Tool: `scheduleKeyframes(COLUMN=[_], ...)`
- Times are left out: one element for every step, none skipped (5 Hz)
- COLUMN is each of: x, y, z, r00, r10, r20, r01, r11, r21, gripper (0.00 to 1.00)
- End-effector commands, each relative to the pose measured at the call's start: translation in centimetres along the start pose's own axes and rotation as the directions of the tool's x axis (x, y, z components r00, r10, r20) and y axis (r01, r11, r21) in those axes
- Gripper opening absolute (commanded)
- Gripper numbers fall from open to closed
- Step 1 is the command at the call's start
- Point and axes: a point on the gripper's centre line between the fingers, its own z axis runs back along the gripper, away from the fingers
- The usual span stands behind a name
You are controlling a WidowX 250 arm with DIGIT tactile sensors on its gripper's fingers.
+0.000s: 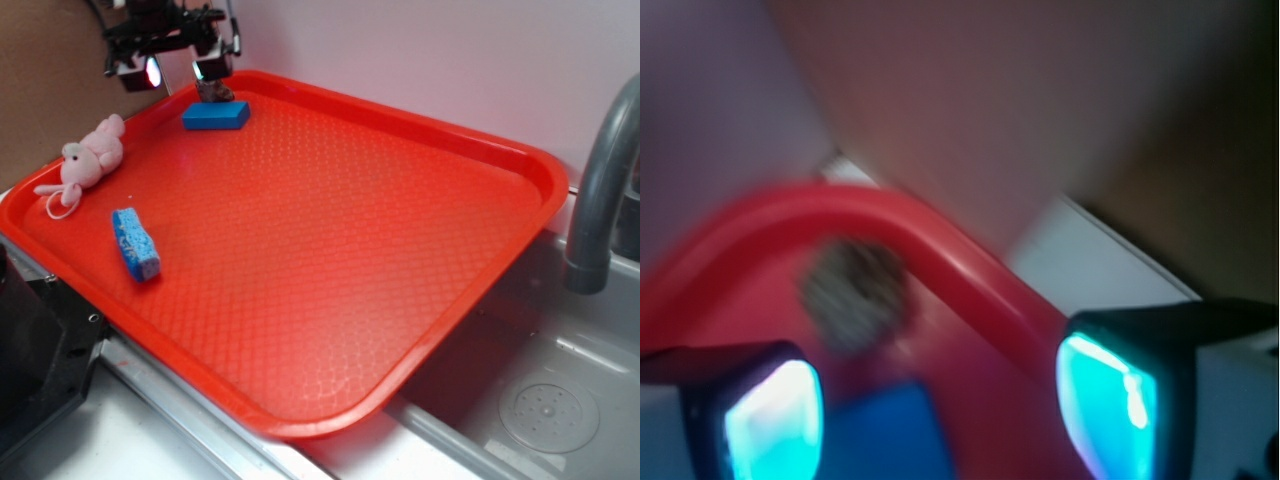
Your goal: Grab the rock.
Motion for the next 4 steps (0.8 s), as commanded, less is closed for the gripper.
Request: scheduleKeyframes(x=[0.7, 0.7, 4.0, 4.7], y=[2.5, 1.2, -1.4, -1.9], z=[2.2, 1.3, 0.0, -0.6], r00=[0.998, 0.997, 0.996, 0.997], r10=[-0.036, -0.064, -0.073, -0.068], r20=[0.046, 0.048, 0.046, 0.048], r01=[0.036, 0.064, 0.075, 0.070], r11=[0.999, 0.998, 0.996, 0.997], r21=[0.009, -0.018, -0.038, -0.040], gripper=[1.00, 1.00, 1.00, 1.00])
